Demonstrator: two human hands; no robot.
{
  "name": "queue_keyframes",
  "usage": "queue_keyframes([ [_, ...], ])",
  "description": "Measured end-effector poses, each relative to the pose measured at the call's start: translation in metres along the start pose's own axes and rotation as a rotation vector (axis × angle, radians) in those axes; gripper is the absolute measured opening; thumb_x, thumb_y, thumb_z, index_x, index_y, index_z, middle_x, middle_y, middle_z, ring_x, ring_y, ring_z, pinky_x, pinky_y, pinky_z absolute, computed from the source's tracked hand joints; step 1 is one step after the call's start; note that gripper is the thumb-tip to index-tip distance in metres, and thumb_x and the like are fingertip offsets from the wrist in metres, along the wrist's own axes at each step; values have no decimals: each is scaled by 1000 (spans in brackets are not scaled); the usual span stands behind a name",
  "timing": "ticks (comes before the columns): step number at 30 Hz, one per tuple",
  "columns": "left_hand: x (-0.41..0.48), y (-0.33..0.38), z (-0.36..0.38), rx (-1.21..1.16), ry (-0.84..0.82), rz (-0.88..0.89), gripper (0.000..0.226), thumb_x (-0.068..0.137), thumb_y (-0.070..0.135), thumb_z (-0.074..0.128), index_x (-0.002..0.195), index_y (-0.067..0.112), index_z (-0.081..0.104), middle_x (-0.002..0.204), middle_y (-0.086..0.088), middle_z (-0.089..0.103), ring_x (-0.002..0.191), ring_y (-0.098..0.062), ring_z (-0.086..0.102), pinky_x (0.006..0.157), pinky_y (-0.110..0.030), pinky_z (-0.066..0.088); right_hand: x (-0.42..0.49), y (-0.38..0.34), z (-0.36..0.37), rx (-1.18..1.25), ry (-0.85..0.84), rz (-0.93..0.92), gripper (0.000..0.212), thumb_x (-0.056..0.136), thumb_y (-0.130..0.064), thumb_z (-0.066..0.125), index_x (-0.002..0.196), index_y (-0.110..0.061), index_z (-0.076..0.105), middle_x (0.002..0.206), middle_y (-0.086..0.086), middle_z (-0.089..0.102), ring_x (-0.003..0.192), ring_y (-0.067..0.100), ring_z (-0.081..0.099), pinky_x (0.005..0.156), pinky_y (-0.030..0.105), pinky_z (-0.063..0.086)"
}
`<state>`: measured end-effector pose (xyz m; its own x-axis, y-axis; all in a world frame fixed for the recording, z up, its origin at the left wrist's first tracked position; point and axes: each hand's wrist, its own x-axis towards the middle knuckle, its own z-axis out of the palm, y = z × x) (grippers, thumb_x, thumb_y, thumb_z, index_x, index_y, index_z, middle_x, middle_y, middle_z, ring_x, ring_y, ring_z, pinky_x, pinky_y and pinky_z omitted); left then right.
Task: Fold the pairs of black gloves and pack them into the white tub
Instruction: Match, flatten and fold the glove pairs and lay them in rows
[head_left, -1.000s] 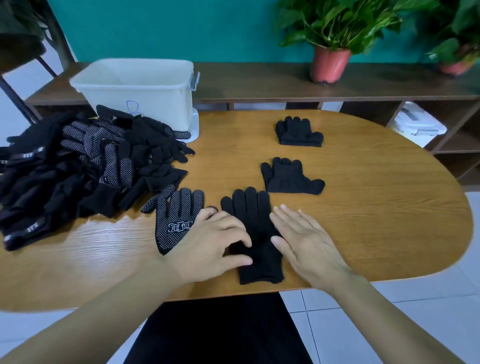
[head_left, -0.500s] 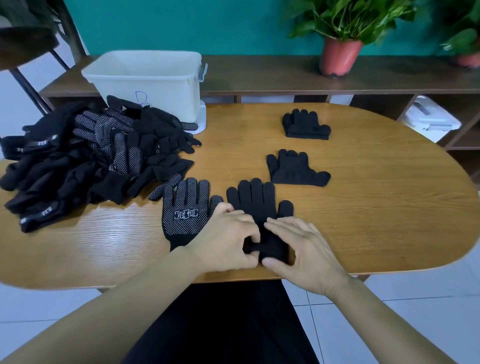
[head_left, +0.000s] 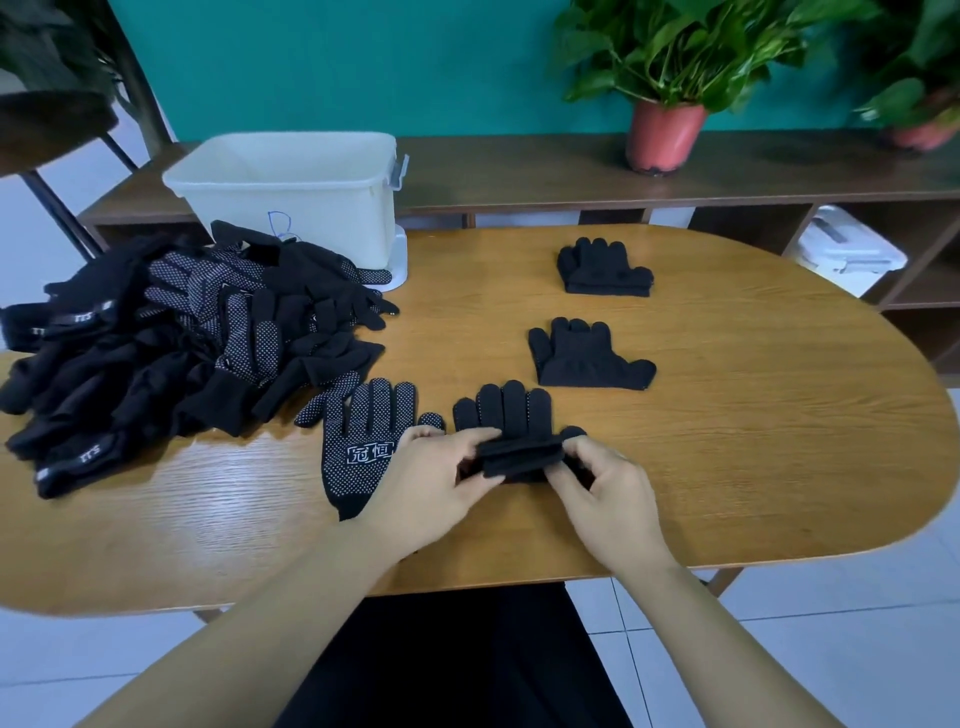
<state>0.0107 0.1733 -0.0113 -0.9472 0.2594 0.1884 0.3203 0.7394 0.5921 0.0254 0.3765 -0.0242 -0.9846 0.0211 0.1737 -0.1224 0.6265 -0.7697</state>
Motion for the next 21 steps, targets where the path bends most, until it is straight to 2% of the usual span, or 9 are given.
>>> queue_keyframes([
  [1,5,-1,2,-39,17,-42,51,91,43,66,139,26,56,97,14,72,95,-3,64,114,-40,30,3,-3,2,-12,25,12,17,93,-34,61,85,-19,65,76,-2,65,78,15,58,68,35,48],
  [3,12,-6,9,-67,55,-75,55,91,45,63,140,22,54,68,18,62,74,-4,62,109,-44,38,11,-8,5,-64,55,50,22,95,-39,58,86,-19,64,68,-2,62,68,16,57,61,32,45],
  [5,17,-7,15,35,71,-124,60,94,44,61,148,21,44,61,17,55,69,-6,58,111,-35,29,17,-10,10,-146,68,86,24,96,-41,56,95,-20,67,75,-3,65,70,15,58,62,30,44],
  [7,18,0,16,198,87,-173,67,97,49,53,154,22,30,69,14,63,78,-10,62,104,-26,18,20,-11,15,-218,113,87,23,96,-37,58,103,-18,69,90,-1,67,80,17,61,69,30,47],
  [10,18,1,20,414,141,-209,71,97,55,47,154,20,23,72,11,68,84,-10,64,100,-31,19,19,-11,23,-295,221,14,19,90,-23,69,107,-14,69,96,1,68,87,22,62,77,35,49],
  [13,16,1,19,464,167,-208,67,96,52,49,151,21,29,76,10,67,89,-12,62,96,-33,22,18,-4,28,-369,259,-69,19,82,-13,75,100,-13,68,91,4,65,83,24,61,72,35,48],
  [17,11,-12,1,462,261,-259,49,98,37,49,144,20,45,106,4,67,107,-22,57,97,-40,27,16,8,10,-408,366,-146,18,83,-6,71,100,-10,70,99,7,63,89,28,59,73,36,45],
  [19,8,-17,-4,463,359,-225,43,97,30,49,137,14,54,119,-5,66,114,-29,57,100,-46,32,16,10,2,-491,361,-229,27,88,-12,61,114,-7,68,115,9,65,106,30,59,84,41,47],
  [21,5,-9,-1,435,317,-72,46,101,29,38,140,9,50,133,-8,60,125,-30,53,108,-48,28,17,7,2,-588,200,-360,45,93,-21,50,134,-4,57,140,11,55,133,29,47,107,44,39],
])
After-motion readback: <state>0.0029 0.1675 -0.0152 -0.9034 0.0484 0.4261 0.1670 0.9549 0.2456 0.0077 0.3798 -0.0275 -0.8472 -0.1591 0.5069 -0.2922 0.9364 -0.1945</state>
